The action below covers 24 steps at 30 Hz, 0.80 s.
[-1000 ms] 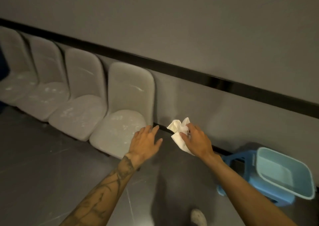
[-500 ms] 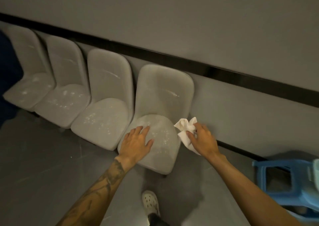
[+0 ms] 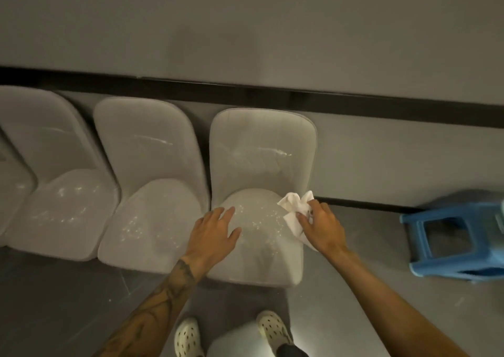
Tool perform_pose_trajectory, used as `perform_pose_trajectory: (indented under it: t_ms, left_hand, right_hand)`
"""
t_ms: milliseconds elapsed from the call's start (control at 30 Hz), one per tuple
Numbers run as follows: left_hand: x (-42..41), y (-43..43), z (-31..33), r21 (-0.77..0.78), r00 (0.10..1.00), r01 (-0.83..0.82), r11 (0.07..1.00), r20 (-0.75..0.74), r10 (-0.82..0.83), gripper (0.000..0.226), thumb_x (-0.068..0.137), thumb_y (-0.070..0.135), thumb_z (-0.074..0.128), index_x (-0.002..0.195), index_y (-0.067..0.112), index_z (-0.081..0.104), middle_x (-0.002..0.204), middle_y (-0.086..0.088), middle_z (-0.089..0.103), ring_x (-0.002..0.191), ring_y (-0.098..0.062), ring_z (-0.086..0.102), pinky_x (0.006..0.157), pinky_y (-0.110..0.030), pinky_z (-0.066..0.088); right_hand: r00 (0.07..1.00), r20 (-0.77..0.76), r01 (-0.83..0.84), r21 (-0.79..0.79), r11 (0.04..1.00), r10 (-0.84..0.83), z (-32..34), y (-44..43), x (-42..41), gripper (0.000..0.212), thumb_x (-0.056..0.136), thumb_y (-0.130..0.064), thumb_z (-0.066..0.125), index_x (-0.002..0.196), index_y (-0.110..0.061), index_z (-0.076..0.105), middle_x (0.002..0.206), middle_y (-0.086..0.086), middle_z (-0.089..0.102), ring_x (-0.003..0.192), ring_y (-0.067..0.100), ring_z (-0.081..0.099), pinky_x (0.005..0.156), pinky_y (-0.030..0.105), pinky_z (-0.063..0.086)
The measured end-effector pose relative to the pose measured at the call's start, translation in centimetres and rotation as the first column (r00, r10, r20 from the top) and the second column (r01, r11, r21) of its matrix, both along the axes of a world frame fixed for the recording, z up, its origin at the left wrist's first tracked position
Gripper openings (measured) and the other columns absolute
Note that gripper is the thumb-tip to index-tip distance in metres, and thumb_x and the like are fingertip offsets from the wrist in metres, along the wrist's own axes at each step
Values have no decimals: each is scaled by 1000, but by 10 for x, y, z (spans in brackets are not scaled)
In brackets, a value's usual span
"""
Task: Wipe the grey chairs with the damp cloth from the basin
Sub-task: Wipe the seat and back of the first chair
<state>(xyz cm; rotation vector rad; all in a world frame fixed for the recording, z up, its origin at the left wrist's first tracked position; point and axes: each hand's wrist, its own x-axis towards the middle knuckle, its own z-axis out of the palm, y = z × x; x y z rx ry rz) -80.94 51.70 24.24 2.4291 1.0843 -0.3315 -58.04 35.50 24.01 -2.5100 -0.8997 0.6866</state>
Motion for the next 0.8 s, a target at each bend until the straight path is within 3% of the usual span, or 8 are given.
perform_pose_trajectory:
  t_ms: [100,200,367,800]
  left_hand:
    - [-6,30,-24,-30,995,96,995,10,-96,66,107,53,44,164,25,29,167,-6,35,150,-28,36,123,-42,31]
    - [-16,54,-52,-46,985,173,984,4,-173,66,107,55,42,164,26,27,167,-5,35,150,-27,36,122,-41,32]
    - [-29,80,-104,-78,974,223,972,-34,-226,67,107,56,41,166,27,24,170,-4,30,154,-25,31,125,-39,26]
    - [-19,126,-322,-43,957,275,960,-83,-278,65,108,48,43,166,27,23,170,-4,28,154,-24,31,125,-38,25]
  right_hand:
    - [995,18,103,-37,994,-102,-14,6,-21,46,98,-47,53,136,-20,46,119,5,55,103,28,61,79,40,53]
    - [981,41,191,-55,980,-189,-34,10,-41,45,98,-47,54,134,-21,47,117,4,54,100,28,61,73,34,47]
    - [964,47,264,-74,962,-261,-80,19,-55,49,98,-49,53,137,-20,47,123,4,55,104,26,61,79,34,50]
    - [952,55,306,-115,945,-302,-297,52,-20,47,99,-51,51,136,-23,45,128,5,53,106,29,62,84,42,56]
